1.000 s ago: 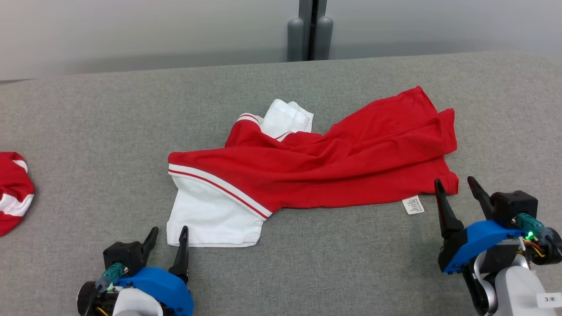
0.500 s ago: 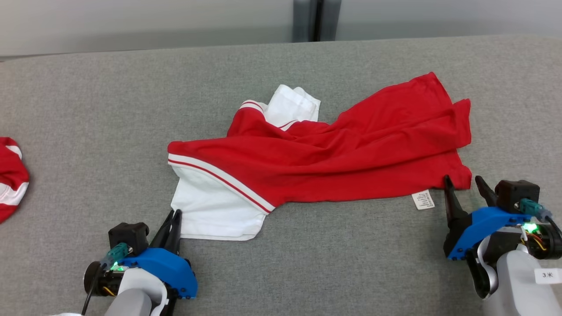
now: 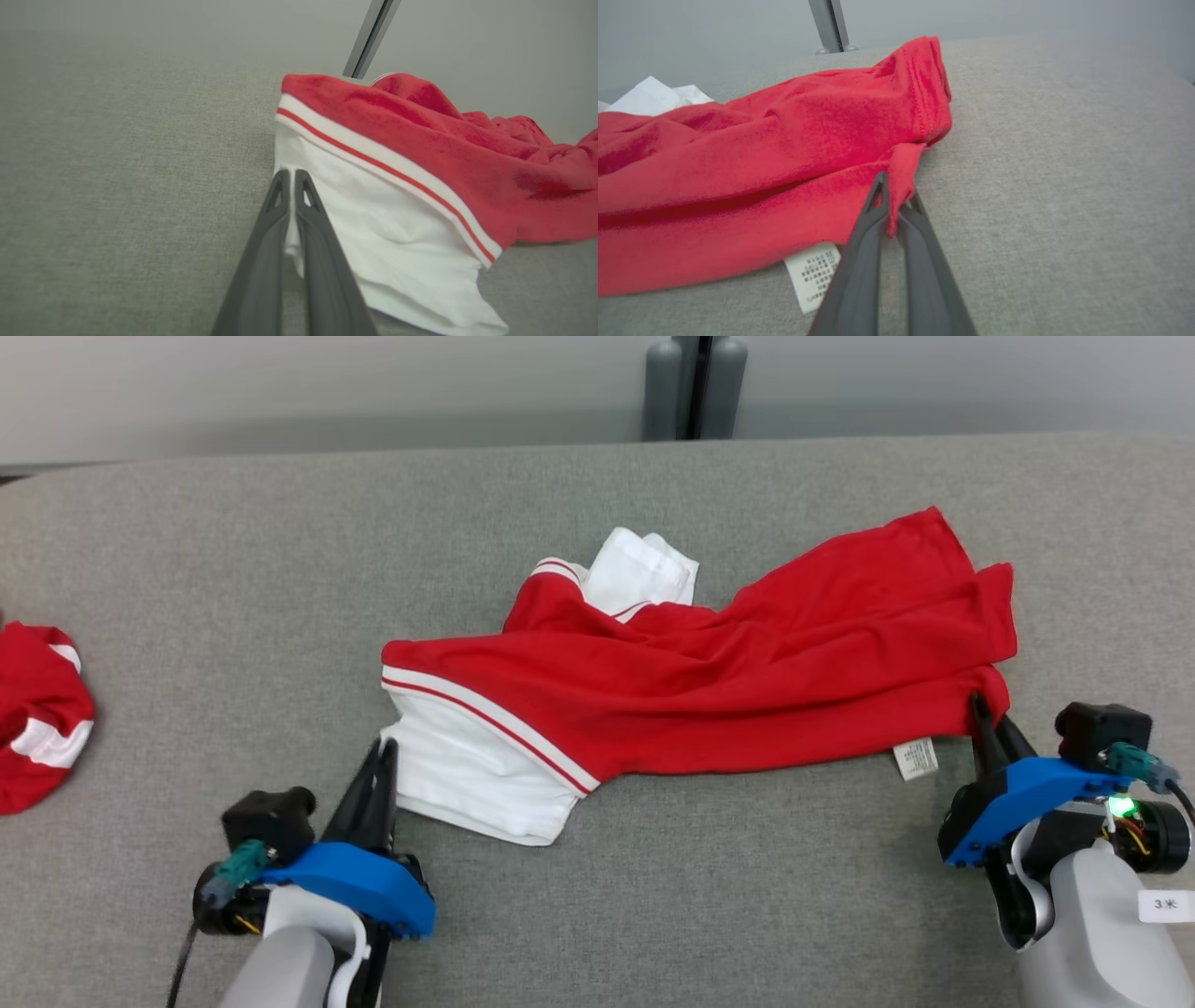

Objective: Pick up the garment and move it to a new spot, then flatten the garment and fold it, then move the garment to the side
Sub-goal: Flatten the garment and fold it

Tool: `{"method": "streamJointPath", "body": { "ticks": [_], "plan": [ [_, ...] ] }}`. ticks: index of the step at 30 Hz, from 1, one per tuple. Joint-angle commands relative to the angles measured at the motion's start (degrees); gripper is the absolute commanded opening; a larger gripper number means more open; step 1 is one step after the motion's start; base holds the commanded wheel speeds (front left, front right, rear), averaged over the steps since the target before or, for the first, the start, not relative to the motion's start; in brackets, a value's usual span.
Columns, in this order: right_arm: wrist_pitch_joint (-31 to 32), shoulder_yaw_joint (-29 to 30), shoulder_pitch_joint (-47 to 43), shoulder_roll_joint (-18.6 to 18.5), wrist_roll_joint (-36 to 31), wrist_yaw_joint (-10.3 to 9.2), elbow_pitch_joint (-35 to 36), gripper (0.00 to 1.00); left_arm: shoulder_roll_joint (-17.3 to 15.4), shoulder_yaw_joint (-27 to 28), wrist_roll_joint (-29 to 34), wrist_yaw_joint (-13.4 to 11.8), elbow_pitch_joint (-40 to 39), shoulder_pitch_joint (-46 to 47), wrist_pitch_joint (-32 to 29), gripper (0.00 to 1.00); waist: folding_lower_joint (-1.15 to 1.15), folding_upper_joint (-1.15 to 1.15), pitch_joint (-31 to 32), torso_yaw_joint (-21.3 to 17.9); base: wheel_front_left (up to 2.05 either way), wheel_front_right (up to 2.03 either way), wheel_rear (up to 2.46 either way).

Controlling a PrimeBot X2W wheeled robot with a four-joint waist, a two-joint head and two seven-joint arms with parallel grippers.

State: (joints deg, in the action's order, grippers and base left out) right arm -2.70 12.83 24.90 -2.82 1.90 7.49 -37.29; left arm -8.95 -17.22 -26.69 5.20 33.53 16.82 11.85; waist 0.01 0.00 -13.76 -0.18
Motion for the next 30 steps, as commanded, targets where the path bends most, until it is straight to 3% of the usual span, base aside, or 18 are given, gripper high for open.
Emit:
{"method": "streamJointPath", "body": {
  "ticks": [1, 8, 12, 13, 19, 24, 30],
  "plan": [
    [-0.5, -0.8, -1.2, -0.1, 1.9, 0.02, 2.5, 0.0, -0.2, 1.0, -1.1, 0.3, -2.3, -0.2, 0.7, 0.0, -0.01, 0.0, 1.4, -0.8, 0.0, 0.0, 0.0],
    [6.8, -3.6, -6.3, -0.1, 6.2, 0.02, 23.9, 0.0, -3.3, 4.0, -5.2, 0.9, -21.4, -1.9, -1.7, 0.0, -0.01, 0.0, 6.5, -2.2, 0.0, 0.0, 0.0],
    [14.2, -3.3, -8.6, -0.1, 6.5, 0.02, 39.0, 0.0, -6.0, 5.5, -7.9, 0.5, -34.6, -0.7, -7.5, 0.0, -0.01, 0.0, 8.1, -2.4, 0.0, 0.0, 0.0],
    [14.2, -3.3, -8.6, -0.1, 6.5, 0.02, 39.0, 0.0, -6.0, 5.5, -7.9, 0.5, -34.6, -0.7, -7.5, 0.0, -0.01, 0.0, 8.1, -2.4, 0.0, 0.0, 0.0],
    [23.8, -2.6, -6.1, -2.4, 6.3, 0.02, 57.0, 0.0, -9.8, 8.3, -13.2, -0.9, -49.5, 5.3, -18.5, 0.0, -0.01, 0.0, 7.9, -2.7, 0.0, 0.0, 0.0],
    [28.7, -2.8, -0.4, -6.2, 7.9, 0.02, 59.2, 0.0, -12.7, 9.9, -15.9, -2.3, -53.6, 12.1, -25.7, 0.0, -0.01, 0.0, 5.6, -3.1, 0.0, 0.0, 0.0],
    [28.3, -4.2, 10.0, -8.6, 11.4, 0.02, 48.5, 0.0, -14.3, 10.6, -16.8, -3.6, -47.8, 22.5, -30.6, 0.0, -0.01, 0.0, -1.9, -3.6, 0.0, 0.0, 0.0]
  ]
}}
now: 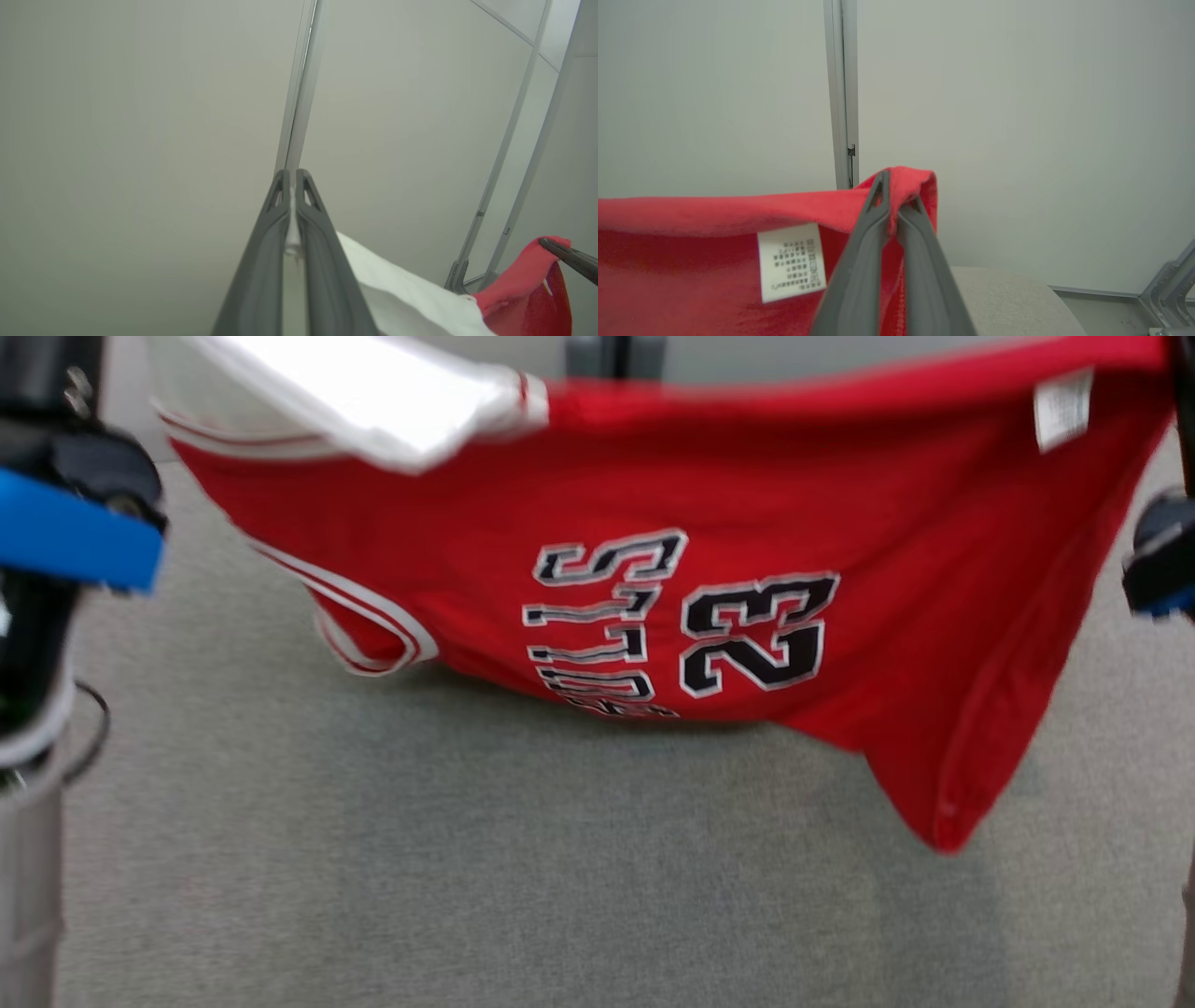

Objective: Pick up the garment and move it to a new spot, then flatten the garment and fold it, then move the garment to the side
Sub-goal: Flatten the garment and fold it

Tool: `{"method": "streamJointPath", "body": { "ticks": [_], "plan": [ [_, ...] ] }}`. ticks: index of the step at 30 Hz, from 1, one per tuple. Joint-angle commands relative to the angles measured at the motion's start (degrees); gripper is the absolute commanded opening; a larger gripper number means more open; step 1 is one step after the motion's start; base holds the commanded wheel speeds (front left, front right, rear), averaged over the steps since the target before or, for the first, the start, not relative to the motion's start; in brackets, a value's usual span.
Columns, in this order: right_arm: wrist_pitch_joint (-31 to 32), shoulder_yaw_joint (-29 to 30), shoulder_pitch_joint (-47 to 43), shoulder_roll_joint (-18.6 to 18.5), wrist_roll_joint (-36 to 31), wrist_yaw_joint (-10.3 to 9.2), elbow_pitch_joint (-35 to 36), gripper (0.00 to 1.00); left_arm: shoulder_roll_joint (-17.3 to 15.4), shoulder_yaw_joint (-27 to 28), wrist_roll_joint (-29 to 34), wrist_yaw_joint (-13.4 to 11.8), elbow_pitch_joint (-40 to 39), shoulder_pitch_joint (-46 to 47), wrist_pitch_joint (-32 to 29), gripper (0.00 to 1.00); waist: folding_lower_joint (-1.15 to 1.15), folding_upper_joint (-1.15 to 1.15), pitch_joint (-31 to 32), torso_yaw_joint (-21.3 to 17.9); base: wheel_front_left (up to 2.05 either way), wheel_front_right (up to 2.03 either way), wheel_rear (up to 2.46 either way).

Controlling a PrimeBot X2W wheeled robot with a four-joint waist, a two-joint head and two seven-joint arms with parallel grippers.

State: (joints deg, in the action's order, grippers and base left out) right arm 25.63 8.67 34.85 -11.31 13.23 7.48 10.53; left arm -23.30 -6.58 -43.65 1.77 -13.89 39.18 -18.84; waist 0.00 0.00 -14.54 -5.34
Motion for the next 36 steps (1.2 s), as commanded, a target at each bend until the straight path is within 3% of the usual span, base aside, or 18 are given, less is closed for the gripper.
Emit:
{"method": "streamJointPath", "body": {
  "ticks": [1, 8, 15, 19, 23, 28, 36],
  "plan": [
    [-0.8, -0.3, 2.6, 0.1, 0.6, 0.03, -1.9, 0.0, -0.5, 0.0, 0.8, -0.2, 1.3, 2.4, -0.3, 0.0, 0.0, 0.0, -3.0, 1.4, 0.0, 0.0, 0.0],
    [-10.9, -1.1, 25.7, 3.9, 3.2, 0.02, -22.5, 0.0, -4.2, -0.1, 8.5, 1.2, 17.3, 24.3, 3.5, 0.0, 0.0, 0.0, -13.8, -1.0, 0.0, 0.0, 0.0],
    [-25.0, -1.4, 42.4, 1.2, -3.8, 0.01, -34.1, 0.0, -4.9, -1.1, 16.2, 2.3, 26.1, 44.8, 15.3, 0.0, 0.0, 0.0, -18.7, -1.2, 0.0, 0.0, 0.0],
    [-30.6, -0.4, 44.7, -0.7, -6.3, 0.0, -38.6, 0.0, -3.7, -2.6, 17.0, 3.6, 28.9, 47.3, 20.9, 0.0, 0.0, 0.0, -19.8, 0.1, 0.0, 0.0, 0.0],
    [-34.0, -0.7, 40.6, -1.4, -5.7, 0.0, -43.7, 0.0, -2.7, -4.7, 17.6, 4.1, 30.1, 41.4, 25.0, 0.0, 0.0, 0.0, -20.6, 1.7, 0.0, 0.0, 0.0],
    [-36.4, -1.4, 33.4, -1.3, -3.2, 0.01, -50.7, 0.0, 1.0, -5.2, 14.8, 2.5, 30.2, 26.7, 28.9, 0.0, 0.0, 0.0, -19.9, 3.2, 0.0, 0.0, 0.0],
    [-31.9, -2.9, 19.2, -1.6, 1.2, 0.02, -58.2, 0.0, 9.8, -7.4, 7.8, 0.3, 27.5, -2.4, 31.2, 0.0, 0.0, 0.0, -13.0, 5.5, 0.0, 0.0, 0.0]
  ]
}}
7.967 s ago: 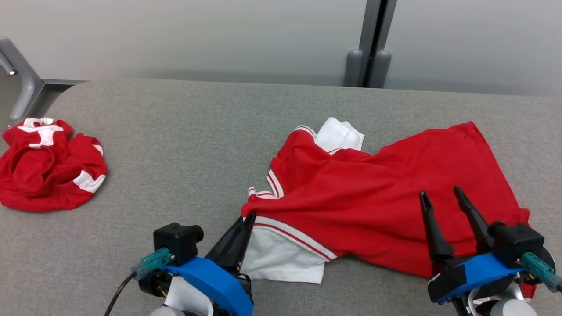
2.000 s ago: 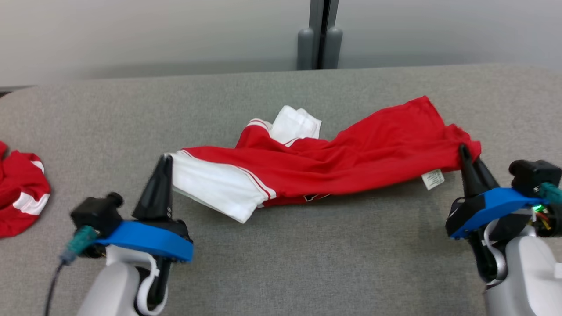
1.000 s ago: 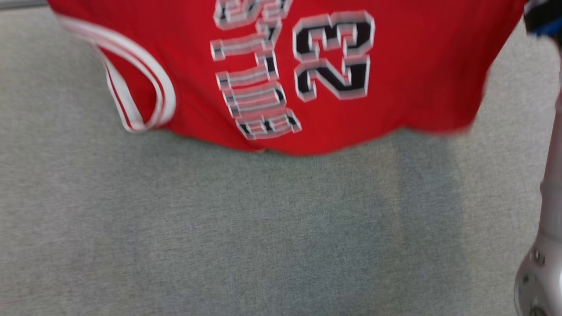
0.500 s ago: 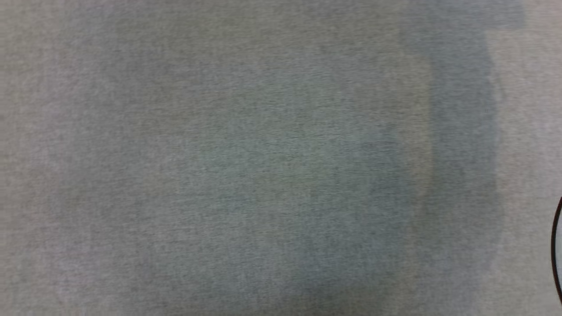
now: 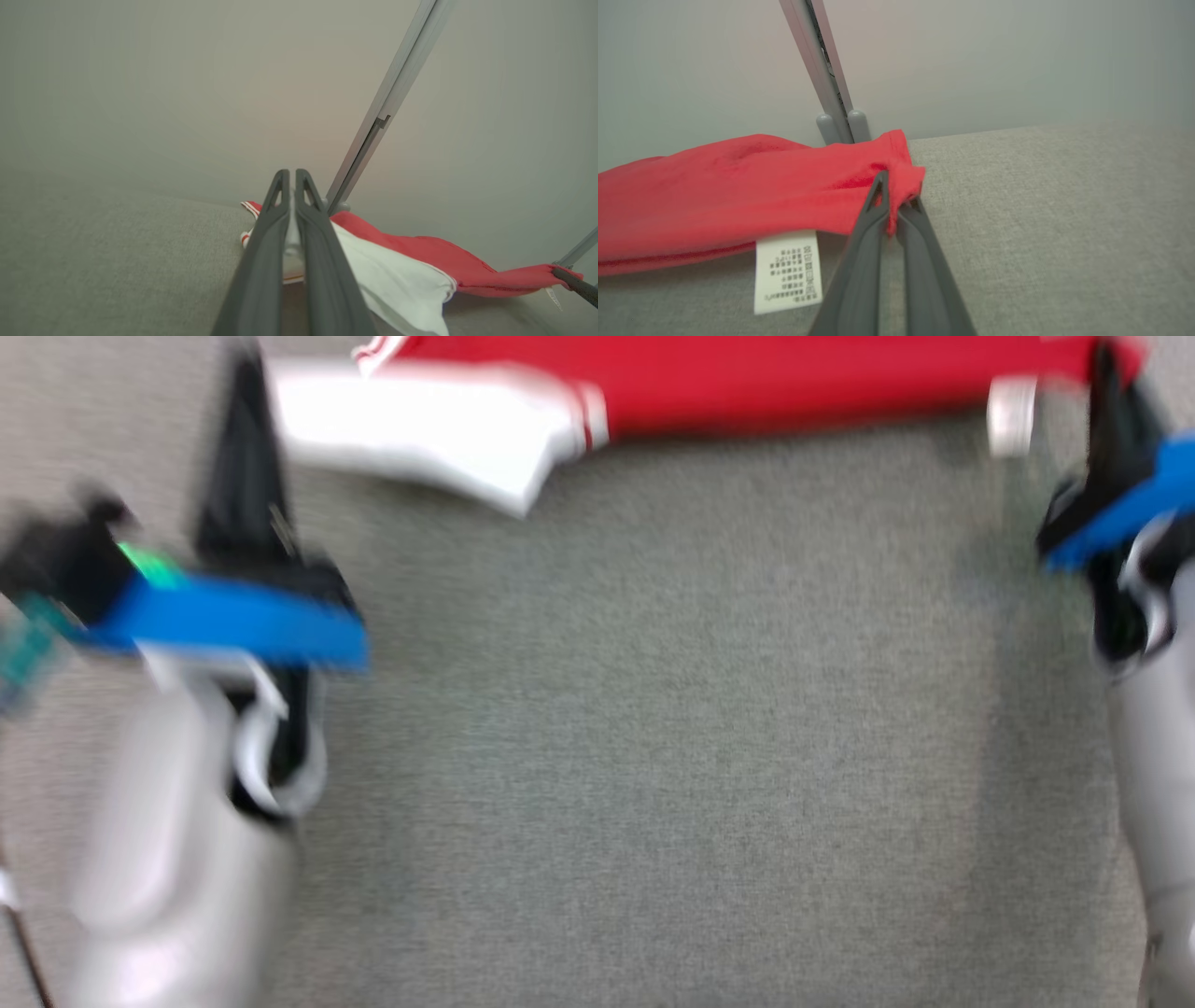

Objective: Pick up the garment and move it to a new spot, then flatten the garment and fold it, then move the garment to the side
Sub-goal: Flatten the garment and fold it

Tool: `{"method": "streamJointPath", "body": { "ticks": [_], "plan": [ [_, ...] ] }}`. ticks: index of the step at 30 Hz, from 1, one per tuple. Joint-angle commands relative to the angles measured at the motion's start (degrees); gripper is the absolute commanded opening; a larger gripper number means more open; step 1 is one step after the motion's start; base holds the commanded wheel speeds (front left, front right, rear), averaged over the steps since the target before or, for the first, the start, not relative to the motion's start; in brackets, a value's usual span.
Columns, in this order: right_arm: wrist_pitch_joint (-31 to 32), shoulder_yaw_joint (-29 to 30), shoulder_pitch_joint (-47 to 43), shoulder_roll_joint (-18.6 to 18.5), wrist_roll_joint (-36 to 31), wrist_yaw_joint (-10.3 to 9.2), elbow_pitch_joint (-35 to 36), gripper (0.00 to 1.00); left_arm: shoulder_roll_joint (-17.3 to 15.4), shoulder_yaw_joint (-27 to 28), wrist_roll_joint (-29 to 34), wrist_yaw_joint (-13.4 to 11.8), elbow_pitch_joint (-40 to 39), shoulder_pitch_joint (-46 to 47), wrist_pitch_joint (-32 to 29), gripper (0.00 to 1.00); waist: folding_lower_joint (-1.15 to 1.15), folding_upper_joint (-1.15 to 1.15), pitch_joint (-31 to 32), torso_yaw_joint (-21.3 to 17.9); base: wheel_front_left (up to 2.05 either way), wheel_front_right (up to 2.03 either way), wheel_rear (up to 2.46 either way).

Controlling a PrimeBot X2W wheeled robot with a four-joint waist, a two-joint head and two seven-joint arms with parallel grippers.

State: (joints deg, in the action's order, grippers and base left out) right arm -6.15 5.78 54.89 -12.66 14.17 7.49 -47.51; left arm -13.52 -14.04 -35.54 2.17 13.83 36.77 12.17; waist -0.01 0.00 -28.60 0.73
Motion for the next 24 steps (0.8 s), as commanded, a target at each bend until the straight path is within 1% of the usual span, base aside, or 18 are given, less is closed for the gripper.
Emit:
{"method": "streamJointPath", "body": {
  "ticks": [1, 3, 7, 9, 12, 14, 16, 20, 23, 24],
  "plan": [
    [0.9, -0.4, -2.7, -0.5, 0.1, 0.01, -0.1, 0.0, 0.8, -0.4, -1.3, -0.1, -0.9, -3.6, -0.2, 0.0, 0.01, 0.0, 2.3, -0.3, 0.0, 0.0, 0.0],
    [3.2, -0.9, -6.9, 0.1, 1.0, 0.01, 0.0, 0.0, 2.4, -1.3, -3.4, -0.5, -2.2, -10.3, -1.5, 0.0, 0.01, 0.0, 5.0, -0.2, 0.0, 0.0, 0.0],
    [7.8, -1.3, -14.9, 0.0, 1.8, 0.01, 2.8, 0.0, 3.6, -3.4, -7.6, -1.6, -6.9, -22.3, -6.4, 0.0, 0.01, 0.0, 9.9, 0.0, 0.0, 0.0, 0.0],
    [9.9, 0.0, -19.0, -0.1, 1.7, 0.01, 5.1, 0.0, 4.1, -4.4, -9.6, -2.6, -9.8, -27.4, -9.0, 0.0, 0.01, 0.0, 11.9, 0.4, 0.0, 0.0, 0.0],
    [13.8, 3.0, -25.1, 1.1, 1.0, 0.01, 10.0, 0.0, 3.7, -4.9, -12.2, -4.4, -14.6, -33.7, -12.7, 0.0, 0.01, 0.0, 14.2, 1.0, 0.0, 0.0, 0.0],
    [16.7, 5.6, -29.2, 2.2, 0.0, 0.01, 14.2, 0.0, 3.6, -5.7, -13.7, -5.7, -17.8, -37.5, -14.8, 0.0, 0.01, 0.0, 15.2, 1.4, 0.0, 0.0, 0.0],
    [20.1, 8.1, -33.5, 4.1, -0.7, 0.01, 19.8, 0.0, 3.3, -6.1, -14.9, -7.0, -21.2, -41.0, -16.8, 0.0, 0.01, 0.0, 15.9, 1.8, 0.0, 0.0, 0.0],
    [27.5, 12.2, -42.3, 7.6, -2.7, 0.01, 32.9, 0.0, 1.9, -6.9, -16.5, -9.2, -27.3, -46.9, -20.1, 0.0, 0.01, 0.0, 16.7, 2.3, 0.0, 0.0, 0.0],
    [32.2, 14.2, -48.1, 9.0, -3.8, 0.01, 42.1, 0.0, -0.2, -7.3, -16.0, -11.0, -31.0, -50.2, -22.1, 0.0, 0.01, 0.0, 16.8, 2.6, 0.0, 0.0, 0.0],
    [33.6, 14.6, -49.7, 9.4, -3.9, 0.01, 44.8, 0.0, -0.3, -7.3, -16.2, -11.5, -32.1, -51.1, -22.6, 0.0, 0.01, 0.0, 16.8, 2.6, 0.0, 0.0, 0.0]
  ]
}}
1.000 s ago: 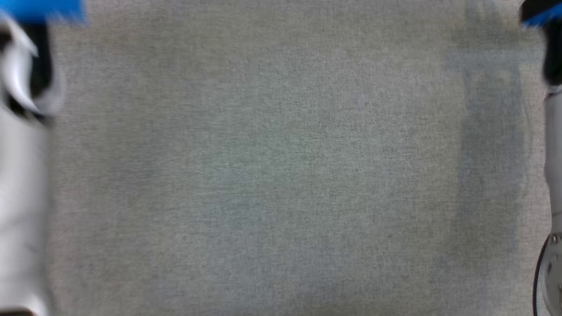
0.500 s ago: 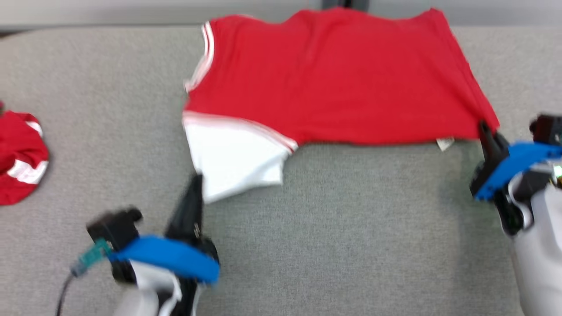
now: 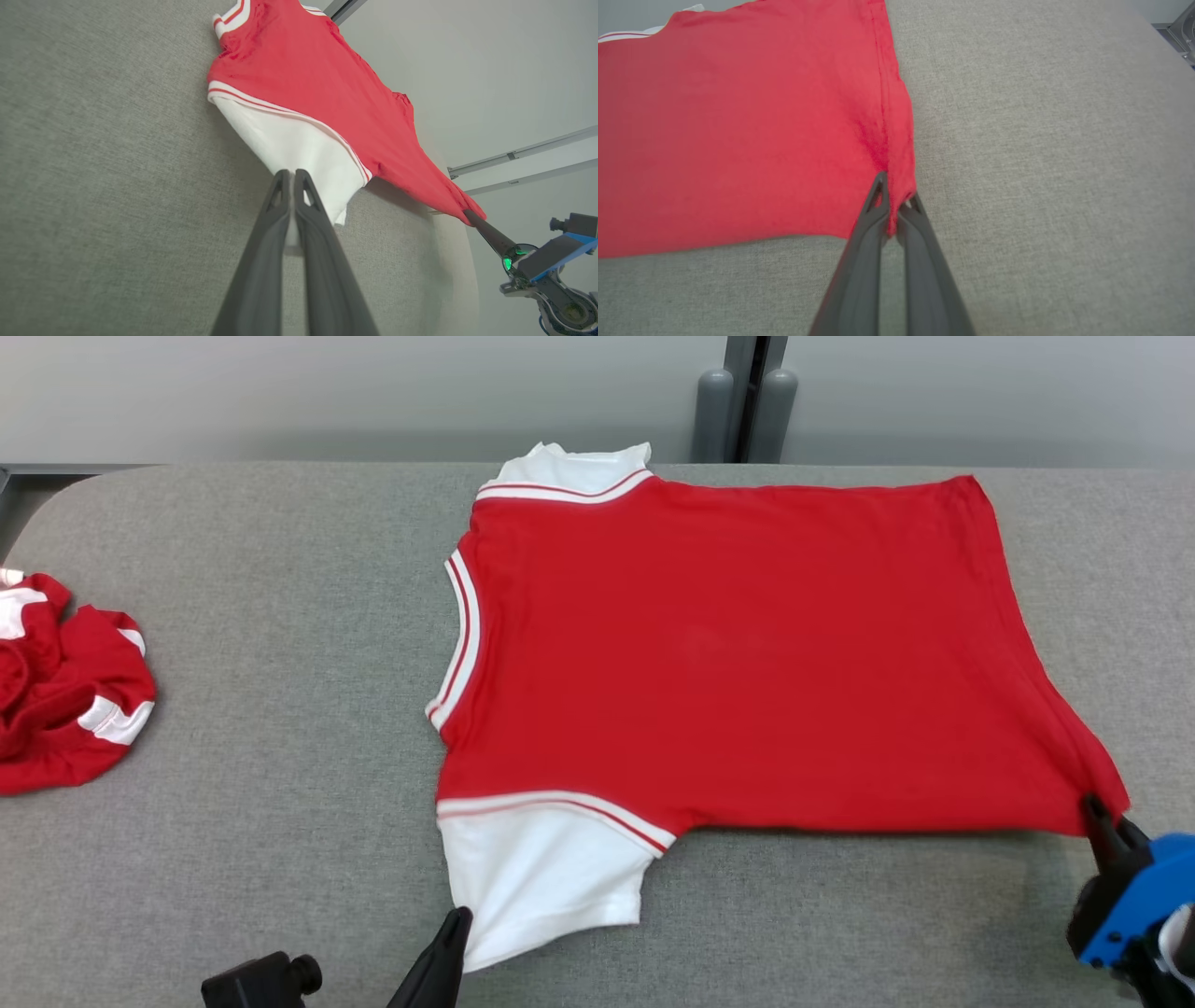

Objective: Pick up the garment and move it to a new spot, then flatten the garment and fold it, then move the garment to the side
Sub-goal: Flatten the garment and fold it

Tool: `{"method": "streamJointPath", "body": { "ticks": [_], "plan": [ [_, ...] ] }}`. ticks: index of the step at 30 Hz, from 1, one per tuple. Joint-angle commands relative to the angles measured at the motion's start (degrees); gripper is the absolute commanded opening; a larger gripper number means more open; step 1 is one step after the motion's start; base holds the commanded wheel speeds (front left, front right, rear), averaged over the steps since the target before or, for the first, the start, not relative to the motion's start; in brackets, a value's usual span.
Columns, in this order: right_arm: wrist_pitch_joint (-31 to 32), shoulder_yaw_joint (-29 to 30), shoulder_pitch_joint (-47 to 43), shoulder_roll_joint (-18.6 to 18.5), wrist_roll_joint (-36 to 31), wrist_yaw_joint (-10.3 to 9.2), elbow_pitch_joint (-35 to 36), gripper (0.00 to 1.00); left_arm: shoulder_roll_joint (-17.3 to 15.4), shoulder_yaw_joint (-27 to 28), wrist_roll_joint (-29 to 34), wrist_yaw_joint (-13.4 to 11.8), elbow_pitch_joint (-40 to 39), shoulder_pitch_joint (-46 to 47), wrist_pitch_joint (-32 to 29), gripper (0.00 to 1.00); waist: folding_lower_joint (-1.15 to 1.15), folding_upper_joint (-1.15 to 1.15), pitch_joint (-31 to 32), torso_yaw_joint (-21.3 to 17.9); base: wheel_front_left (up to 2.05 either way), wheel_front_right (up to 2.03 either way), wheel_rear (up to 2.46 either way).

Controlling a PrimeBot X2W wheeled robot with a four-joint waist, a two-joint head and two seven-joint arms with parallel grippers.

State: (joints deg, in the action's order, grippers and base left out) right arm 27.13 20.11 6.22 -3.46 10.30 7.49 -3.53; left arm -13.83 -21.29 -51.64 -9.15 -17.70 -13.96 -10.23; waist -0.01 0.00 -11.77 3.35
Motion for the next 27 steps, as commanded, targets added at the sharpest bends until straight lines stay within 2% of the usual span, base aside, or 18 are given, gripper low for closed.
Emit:
{"method": "streamJointPath", "body": {
  "ticks": [1, 3, 7, 12, 13, 17, 18, 27],
  "plan": [
    [1.4, 0.6, -2.2, 0.3, 0.0, 0.01, 3.1, 0.0, -0.1, 0.1, -0.3, -0.6, -1.5, -1.0, -0.5, 0.0, 0.01, 0.0, -0.1, -0.1, 0.0, 0.0, 0.0],
    [3.4, 1.1, -4.5, 0.5, 0.1, 0.01, 6.3, 0.0, -0.5, 0.3, -1.1, -0.8, -2.9, -1.9, -1.1, 0.0, 0.01, 0.0, -0.2, -0.2, 0.0, 0.0, 0.0],
    [2.9, 1.1, -4.7, 0.5, 2.8, 0.01, 8.2, 0.0, 0.2, 0.3, -1.2, 0.4, -3.5, 1.1, -0.5, 0.0, 0.01, 0.0, -0.6, -0.7, 0.0, 0.0, 0.0],
    [2.1, 0.4, -0.6, 0.5, 2.8, 0.02, 5.9, 0.0, 1.7, 0.8, 0.0, 2.0, 0.0, 9.1, 0.5, 0.0, 0.01, 0.0, -1.3, -1.2, 0.0, 0.0, 0.0],
    [2.2, 0.0, 0.5, 0.5, 2.6, 0.02, 5.2, 0.0, 2.7, 1.0, -0.6, 2.3, 1.0, 10.9, 0.8, 0.0, 0.01, 0.0, -1.5, -1.5, 0.0, 0.0, 0.0],
    [2.9, -1.2, 4.1, 0.4, 2.3, 0.01, 3.2, 0.0, 3.3, 1.2, -1.5, 3.5, 4.0, 15.7, -0.1, 0.0, 0.01, 0.0, -2.6, -2.3, 0.0, 0.0, 0.0],
    [3.0, -1.7, 5.4, 0.5, 1.7, 0.03, 2.7, 0.0, 2.9, 1.2, -0.7, 3.8, 5.3, 17.3, -0.2, 0.0, 0.01, 0.0, -3.0, -2.3, 0.0, 0.0, 0.0],
    [1.9, -2.0, 15.0, 0.5, 1.2, 0.02, -3.1, 0.0, 7.1, 3.2, 0.3, 5.3, 18.0, 32.1, 4.2, 0.0, 0.01, 0.0, -6.9, -2.1, 0.0, 0.0, 0.0]
  ]
}}
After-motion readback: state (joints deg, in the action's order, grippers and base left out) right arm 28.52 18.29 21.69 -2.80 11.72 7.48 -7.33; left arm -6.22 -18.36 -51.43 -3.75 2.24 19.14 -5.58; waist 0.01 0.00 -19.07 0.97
